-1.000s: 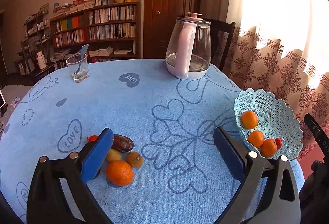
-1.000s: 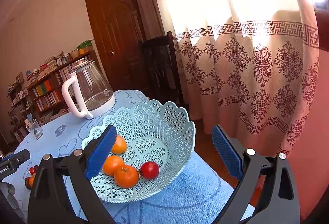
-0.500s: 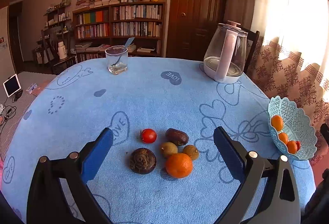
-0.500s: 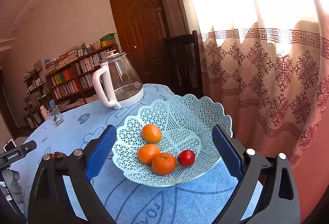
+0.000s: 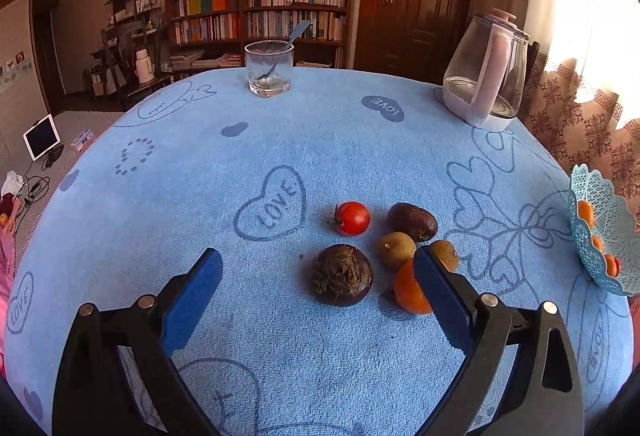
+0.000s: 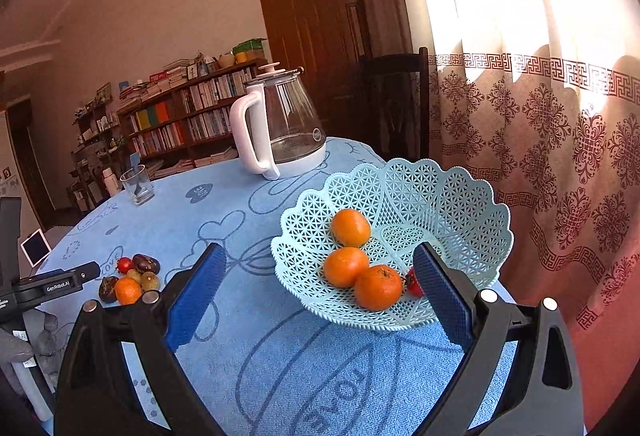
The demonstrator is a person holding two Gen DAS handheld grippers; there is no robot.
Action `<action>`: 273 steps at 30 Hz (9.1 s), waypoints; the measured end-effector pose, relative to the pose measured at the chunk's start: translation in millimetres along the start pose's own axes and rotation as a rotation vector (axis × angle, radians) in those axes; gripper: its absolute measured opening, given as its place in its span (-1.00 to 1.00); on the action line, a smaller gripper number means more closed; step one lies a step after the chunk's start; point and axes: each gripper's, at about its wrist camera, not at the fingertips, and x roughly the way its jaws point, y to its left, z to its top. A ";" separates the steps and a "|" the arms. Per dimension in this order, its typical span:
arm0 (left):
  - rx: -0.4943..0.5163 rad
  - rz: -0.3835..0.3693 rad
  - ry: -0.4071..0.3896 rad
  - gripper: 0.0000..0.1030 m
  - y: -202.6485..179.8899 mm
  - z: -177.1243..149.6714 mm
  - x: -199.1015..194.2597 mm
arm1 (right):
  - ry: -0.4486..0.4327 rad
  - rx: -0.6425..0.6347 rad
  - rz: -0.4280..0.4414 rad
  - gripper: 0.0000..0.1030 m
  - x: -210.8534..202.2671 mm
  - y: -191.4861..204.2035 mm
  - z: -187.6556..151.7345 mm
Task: Organize fruits
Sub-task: 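Grasp the dark brown beet-like fruit with the left gripper, then grasp the large orange with the right gripper while the left gripper holds the beet, then carry the large orange into the teal basket and open the right gripper, then carry the beet-like fruit into the teal basket and open the left gripper, then move both grippers back from the basket toward the remaining fruits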
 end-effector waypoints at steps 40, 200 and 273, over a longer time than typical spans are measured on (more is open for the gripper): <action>-0.028 -0.045 0.004 -0.18 17.7 -2.3 2.7 | 0.214 -0.125 0.234 0.86 30.8 79.4 -22.4; 0.183 -0.050 -0.018 -0.18 -74.2 -16.0 -18.3 | -0.036 0.202 -0.225 0.84 36.0 -80.2 29.1; 0.277 -0.196 -0.042 0.78 -169.4 16.3 12.9 | -0.233 0.082 -0.297 0.92 5.1 -54.7 29.7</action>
